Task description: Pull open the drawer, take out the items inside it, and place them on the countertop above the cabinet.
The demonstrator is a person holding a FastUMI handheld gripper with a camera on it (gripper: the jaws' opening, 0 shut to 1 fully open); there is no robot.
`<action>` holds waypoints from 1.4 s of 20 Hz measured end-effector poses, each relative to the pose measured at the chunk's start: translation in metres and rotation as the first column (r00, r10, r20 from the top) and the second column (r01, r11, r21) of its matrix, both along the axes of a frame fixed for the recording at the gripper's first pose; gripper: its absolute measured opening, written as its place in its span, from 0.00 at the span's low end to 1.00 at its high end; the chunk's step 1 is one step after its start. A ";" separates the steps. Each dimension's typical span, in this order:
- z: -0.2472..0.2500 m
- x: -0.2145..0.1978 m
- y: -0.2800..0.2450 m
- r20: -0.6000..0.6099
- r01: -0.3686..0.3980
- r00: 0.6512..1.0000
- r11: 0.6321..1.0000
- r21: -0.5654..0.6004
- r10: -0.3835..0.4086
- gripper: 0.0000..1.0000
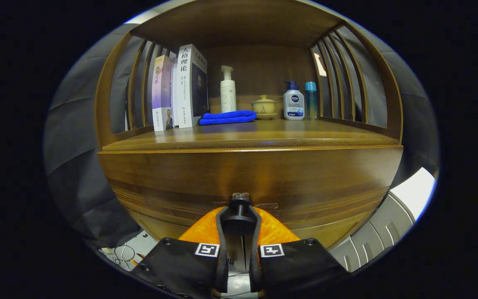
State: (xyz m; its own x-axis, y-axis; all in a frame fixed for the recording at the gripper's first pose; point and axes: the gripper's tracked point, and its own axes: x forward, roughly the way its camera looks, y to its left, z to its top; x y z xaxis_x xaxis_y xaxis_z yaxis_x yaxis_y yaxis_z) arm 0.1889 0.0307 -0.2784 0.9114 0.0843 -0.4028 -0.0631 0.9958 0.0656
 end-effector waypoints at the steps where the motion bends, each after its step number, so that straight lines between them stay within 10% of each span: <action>1: 0.001 -0.002 -0.001 0.000 0.003 1.000 1.000 -0.005 -0.003 0.22; 28: 0.006 -0.140 -0.005 -0.042 -0.079 0.996 0.997 -0.020 0.078 0.22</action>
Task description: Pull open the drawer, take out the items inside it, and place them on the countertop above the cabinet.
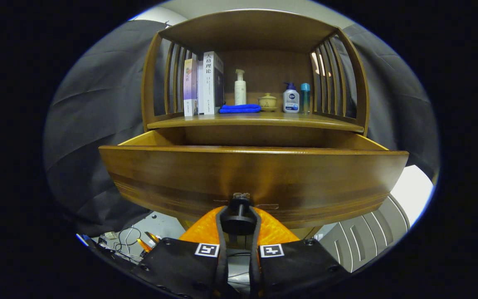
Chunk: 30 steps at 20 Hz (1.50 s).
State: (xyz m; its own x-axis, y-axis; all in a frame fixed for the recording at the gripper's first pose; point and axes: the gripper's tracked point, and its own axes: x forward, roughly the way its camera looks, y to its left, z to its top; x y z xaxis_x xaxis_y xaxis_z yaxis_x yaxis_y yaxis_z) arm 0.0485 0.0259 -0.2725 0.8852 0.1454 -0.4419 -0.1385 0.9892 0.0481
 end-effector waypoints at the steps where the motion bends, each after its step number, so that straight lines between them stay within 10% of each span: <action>1: -0.001 -0.002 0.000 0.000 -0.003 1.000 1.000 -0.003 0.003 0.22; 9: -0.001 -0.013 0.002 -0.034 -0.007 0.999 1.000 0.003 0.007 0.32; 15: 0.043 -0.019 -0.008 0.015 -0.016 1.000 1.000 0.012 0.015 1.00; 30: 0.134 0.061 0.000 -0.094 -0.063 0.993 0.997 0.033 0.066 0.98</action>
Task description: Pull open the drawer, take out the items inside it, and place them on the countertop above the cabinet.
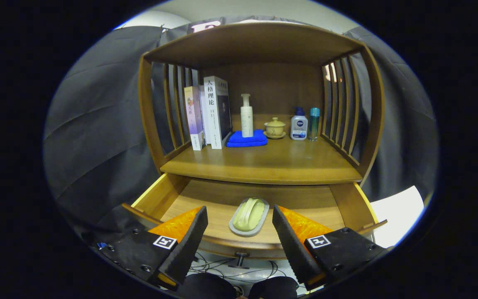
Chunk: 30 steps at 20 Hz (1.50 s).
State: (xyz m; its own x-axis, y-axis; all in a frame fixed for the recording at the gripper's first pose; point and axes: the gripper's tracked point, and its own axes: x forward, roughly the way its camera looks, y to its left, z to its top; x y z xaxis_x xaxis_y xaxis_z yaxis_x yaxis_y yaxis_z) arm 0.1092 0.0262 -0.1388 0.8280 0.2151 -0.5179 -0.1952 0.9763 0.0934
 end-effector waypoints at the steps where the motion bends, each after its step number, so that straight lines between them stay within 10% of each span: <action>1: -0.004 0.009 0.003 -0.038 -0.005 0.999 1.000 0.001 0.005 0.98; 15: -0.099 0.069 0.008 -0.423 0.045 0.905 0.999 -0.010 -0.045 0.93; 20: -0.113 0.073 0.011 -0.466 0.029 0.884 0.999 -0.039 -0.044 0.63; 23: -0.120 0.073 0.014 -0.487 0.022 0.873 0.999 -0.047 -0.042 0.63; 30: -0.125 0.059 0.022 -0.501 -0.019 0.866 1.000 -0.006 0.014 0.16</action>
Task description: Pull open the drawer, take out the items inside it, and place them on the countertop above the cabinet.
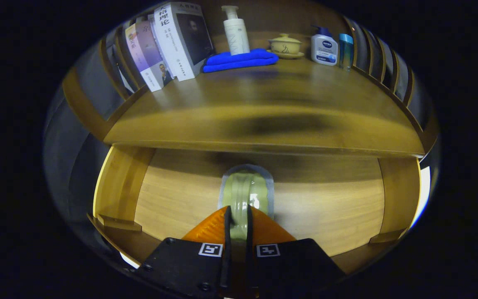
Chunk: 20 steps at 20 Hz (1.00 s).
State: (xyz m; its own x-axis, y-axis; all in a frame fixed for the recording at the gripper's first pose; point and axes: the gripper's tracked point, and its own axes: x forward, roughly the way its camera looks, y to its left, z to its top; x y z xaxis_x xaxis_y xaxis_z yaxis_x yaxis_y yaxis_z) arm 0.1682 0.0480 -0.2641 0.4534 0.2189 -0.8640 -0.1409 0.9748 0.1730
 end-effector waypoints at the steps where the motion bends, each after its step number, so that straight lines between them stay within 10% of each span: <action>1: 0.001 -0.006 0.000 0.007 -0.009 1.000 1.000 0.005 0.008 0.15; 20: 0.112 -0.030 -0.050 0.204 -0.016 0.979 0.994 0.109 -0.007 0.15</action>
State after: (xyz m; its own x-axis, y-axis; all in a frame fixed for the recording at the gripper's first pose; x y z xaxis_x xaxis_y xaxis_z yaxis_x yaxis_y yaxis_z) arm 0.1384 -0.0023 -0.1517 0.6159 0.3098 -0.7244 -0.1885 0.9507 0.2463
